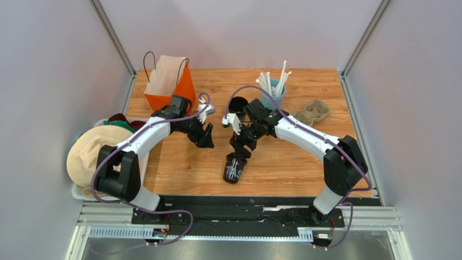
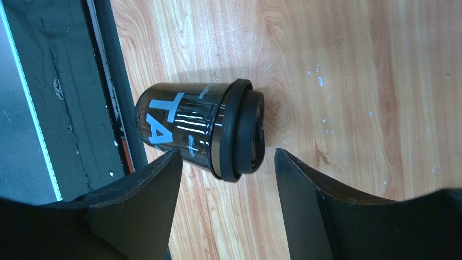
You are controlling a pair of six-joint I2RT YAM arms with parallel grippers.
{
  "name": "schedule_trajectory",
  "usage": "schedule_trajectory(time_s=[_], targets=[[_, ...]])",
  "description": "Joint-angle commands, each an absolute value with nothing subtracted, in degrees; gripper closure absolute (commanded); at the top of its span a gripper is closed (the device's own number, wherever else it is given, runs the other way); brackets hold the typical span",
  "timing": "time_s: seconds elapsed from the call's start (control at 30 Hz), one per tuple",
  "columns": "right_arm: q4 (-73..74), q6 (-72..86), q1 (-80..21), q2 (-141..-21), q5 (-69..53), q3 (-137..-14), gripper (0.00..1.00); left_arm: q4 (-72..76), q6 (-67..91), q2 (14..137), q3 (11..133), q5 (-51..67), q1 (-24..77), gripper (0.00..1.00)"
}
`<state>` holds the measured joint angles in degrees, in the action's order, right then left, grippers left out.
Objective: Pack the takeout coffee
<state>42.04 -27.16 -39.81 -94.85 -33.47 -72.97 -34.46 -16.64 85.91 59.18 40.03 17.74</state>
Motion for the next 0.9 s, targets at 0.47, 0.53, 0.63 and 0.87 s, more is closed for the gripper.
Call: schedule_trajectory(time_s=[0.47, 0.53, 0.63, 0.87], targets=[[40.2, -30.8, -44.3, -97.6, -28.4, -72.2, 0.42, -30.9, -15.9, 82.8, 58.8, 46.4, 10.5, 0.21], [40.3, -30.9, -44.3, -97.8, -28.4, -71.9, 0.44, -30.9, -15.9, 82.7, 58.7, 46.5, 10.5, 0.21], [40.3, -30.8, -44.3, -98.3, -28.2, -72.0, 0.48, -30.9, -15.9, 82.6, 58.6, 46.5, 10.5, 0.21], [40.4, -31.0, -44.4, -99.3, -28.3, -72.1, 0.64, -30.6, -16.0, 82.6, 58.4, 46.5, 10.5, 0.21]])
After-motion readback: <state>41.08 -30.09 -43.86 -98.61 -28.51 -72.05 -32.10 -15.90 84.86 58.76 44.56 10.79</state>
